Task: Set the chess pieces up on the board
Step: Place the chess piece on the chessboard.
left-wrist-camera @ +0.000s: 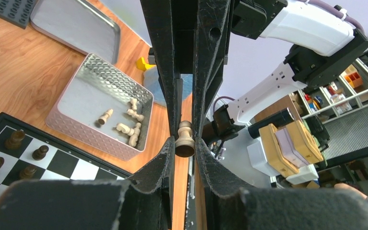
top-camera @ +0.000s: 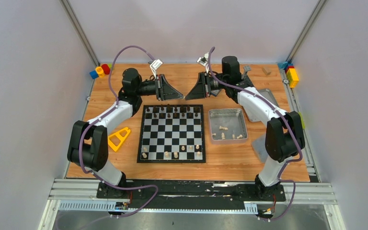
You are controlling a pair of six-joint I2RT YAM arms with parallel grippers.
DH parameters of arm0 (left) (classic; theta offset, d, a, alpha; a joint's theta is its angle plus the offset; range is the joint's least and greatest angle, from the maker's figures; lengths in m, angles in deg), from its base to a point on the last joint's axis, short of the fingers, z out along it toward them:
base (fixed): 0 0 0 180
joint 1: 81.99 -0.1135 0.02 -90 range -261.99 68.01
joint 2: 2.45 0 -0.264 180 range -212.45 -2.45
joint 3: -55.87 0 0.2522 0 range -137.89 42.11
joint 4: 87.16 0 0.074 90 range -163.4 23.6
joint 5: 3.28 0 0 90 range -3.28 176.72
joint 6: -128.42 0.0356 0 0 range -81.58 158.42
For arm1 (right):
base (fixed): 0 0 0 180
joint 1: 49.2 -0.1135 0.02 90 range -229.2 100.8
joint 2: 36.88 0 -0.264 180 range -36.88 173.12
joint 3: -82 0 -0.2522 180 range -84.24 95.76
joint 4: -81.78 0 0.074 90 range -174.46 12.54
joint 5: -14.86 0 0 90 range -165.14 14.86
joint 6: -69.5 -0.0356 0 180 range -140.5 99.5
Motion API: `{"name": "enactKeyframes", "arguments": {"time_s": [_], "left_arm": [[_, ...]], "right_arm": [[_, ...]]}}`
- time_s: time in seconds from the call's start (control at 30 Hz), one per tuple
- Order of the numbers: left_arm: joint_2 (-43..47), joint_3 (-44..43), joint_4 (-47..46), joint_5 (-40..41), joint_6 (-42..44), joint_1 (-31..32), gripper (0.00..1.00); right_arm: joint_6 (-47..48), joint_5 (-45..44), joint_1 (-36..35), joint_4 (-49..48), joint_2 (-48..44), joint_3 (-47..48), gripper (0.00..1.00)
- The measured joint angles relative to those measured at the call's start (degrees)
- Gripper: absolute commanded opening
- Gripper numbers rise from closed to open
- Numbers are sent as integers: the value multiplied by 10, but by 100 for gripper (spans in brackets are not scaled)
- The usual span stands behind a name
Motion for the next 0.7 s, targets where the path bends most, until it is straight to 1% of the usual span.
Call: {"name": "enactKeyframes", "arguments": {"time_s": [0.13, 0.27, 0.33, 0.4, 0.43, 0.47, 0.5, 0.53, 0.57, 0.6, 0.63, 0.67, 0.7], "left_arm": [[0, 0, 8, 2, 10, 0, 2], [0, 0, 12, 2, 16, 0, 9], [0, 0, 14, 2, 18, 0, 15], [0, 0, 18, 2, 22, 0, 25], [0, 0, 22, 2, 25, 0, 27], [0, 0, 29, 3, 31, 0, 33], [1, 0, 36, 4, 40, 0, 36], [3, 0, 49, 8, 53, 1, 43], [5, 0, 63, 11, 67, 1, 46], [7, 0, 79, 16, 81, 1, 52], [9, 0, 93, 21, 94, 1, 55], [12, 0, 110, 26, 109, 1, 61], [15, 0, 125, 30, 124, 0, 64]], "right_arm": [[0, 0, 2, 0, 2, 0, 6], [0, 1, 3, 0, 2, 0, 0], [0, 2, 3, 0, 2, 0, 0], [1, 2, 3, 1, 2, 0, 0], [3, 2, 3, 1, 2, 0, 0], [8, 1, 3, 3, 2, 0, 0], [15, -1, 3, 8, 2, 0, 0], [24, -2, 3, 15, 2, 0, 0], [38, -4, 4, 24, 2, 0, 0], [51, -5, 4, 35, 1, 0, 0], [68, -8, 4, 49, -1, 0, 0], [85, -12, 4, 63, -3, 0, 0], [100, -16, 4, 75, -5, 0, 0]]}}
